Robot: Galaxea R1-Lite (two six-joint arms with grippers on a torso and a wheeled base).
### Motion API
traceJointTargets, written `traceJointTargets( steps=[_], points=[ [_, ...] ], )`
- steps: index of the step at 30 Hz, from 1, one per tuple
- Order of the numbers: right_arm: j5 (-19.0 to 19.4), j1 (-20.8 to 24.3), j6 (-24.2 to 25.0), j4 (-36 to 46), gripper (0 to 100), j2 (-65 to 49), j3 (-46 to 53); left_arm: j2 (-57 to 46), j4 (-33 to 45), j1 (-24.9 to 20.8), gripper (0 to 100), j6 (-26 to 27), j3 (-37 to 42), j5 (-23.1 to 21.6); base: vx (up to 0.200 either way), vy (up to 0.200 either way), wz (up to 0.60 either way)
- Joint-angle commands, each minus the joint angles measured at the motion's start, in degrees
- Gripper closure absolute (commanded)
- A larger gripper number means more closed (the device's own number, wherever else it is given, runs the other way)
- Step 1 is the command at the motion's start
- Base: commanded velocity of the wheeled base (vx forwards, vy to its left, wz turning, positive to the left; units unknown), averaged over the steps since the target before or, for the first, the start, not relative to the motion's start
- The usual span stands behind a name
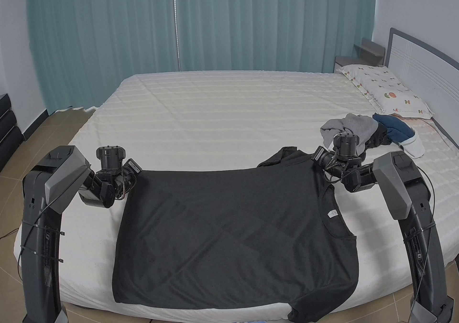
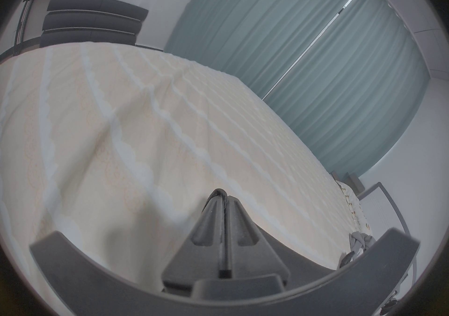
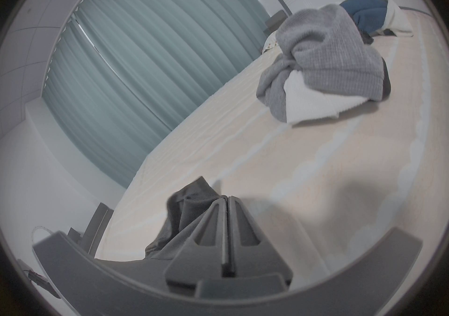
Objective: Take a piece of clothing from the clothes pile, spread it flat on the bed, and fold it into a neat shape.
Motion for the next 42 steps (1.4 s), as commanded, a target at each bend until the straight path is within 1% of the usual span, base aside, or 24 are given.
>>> traceJointTargets(
  steps=[1, 2, 3, 4, 5, 8, 14, 17, 23, 28, 31, 36, 37, 39, 40, 42],
  points=[
    [-1.50, -0.30, 0.05, -0.18, 100, 1.27, -2.16, 0.39, -0.14, 0.17, 100, -0.49, -2.76, 1.95, 0.000, 0.000, 0.00],
    [-2.47, -0.30, 0.05, -0.18, 100, 1.71, -2.16, 0.39, -0.14, 0.17, 100, -1.01, -3.11, 2.30, 0.000, 0.000, 0.00],
    [-2.47, -0.30, 0.05, -0.18, 100, 1.71, -2.16, 0.39, -0.14, 0.17, 100, -1.01, -3.11, 2.30, 0.000, 0.000, 0.00],
    [-3.61, -0.30, -0.03, -0.45, 100, 2.06, -2.16, 0.39, -0.14, 0.26, 100, -2.24, -3.64, 2.39, 0.000, 0.000, 0.00],
    [-3.70, -0.30, 0.05, -0.71, 100, 2.06, -2.16, 0.39, -0.14, 0.26, 100, -3.21, -3.91, 2.39, 0.000, 0.000, 0.00],
    [-4.14, -0.30, -0.03, -1.94, 100, 2.15, -2.16, 0.65, -0.14, 0.26, 100, -3.47, -4.35, 2.30, 0.000, 0.000, 0.00],
    [-4.22, -0.39, -0.47, -4.49, 100, 1.88, -2.16, 2.85, 0.13, 0.26, 100, -3.39, -6.63, 2.39, 0.000, 0.000, 0.00],
    [-3.61, -0.39, -0.65, -4.49, 100, 1.71, -2.16, 3.64, 0.30, 0.26, 100, -3.39, -7.51, 2.39, 0.000, 0.000, 0.00],
    [-2.73, -0.30, -1.53, -5.54, 100, 0.39, -2.16, 3.81, 0.30, 0.26, 100, -3.39, -7.33, 2.48, 0.000, 0.000, 0.00],
    [-2.64, -0.92, -1.62, -5.28, 100, 2.50, -2.16, 3.81, 0.39, 0.26, 100, -3.39, -7.07, 2.39, 0.000, 0.000, 0.00],
    [-2.73, -1.10, -2.49, -5.37, 100, 3.38, -2.16, 3.81, 0.39, 0.26, 100, -3.39, -7.07, 2.39, 0.000, 0.000, 0.00],
    [-2.64, -0.74, -2.76, -5.46, 100, 4.34, -2.16, 3.81, 0.56, 0.09, 100, -3.39, -6.89, 2.39, 0.000, 0.000, 0.00],
    [-2.64, -0.57, -2.76, -5.37, 100, 4.61, -2.16, 3.81, 0.65, 0.09, 0, -3.39, -6.81, 2.39, 0.000, 0.000, 0.00],
    [-2.64, -0.39, -2.76, -5.46, 100, 4.87, -2.16, 3.81, 0.83, 0.00, 0, -3.39, -6.81, 2.39, 0.000, 0.000, 0.00],
    [-2.64, -0.39, -2.76, -5.54, 0, 4.87, -2.16, 3.81, 0.74, 0.00, 0, -3.47, -6.81, 2.39, 0.000, 0.000, 0.00],
    [-2.73, -0.30, -2.76, -5.46, 0, 4.78, -2.16, 3.81, 0.74, 0.00, 0, -3.47, -6.72, 2.39, 0.000, 0.000, 0.00]
  ],
)
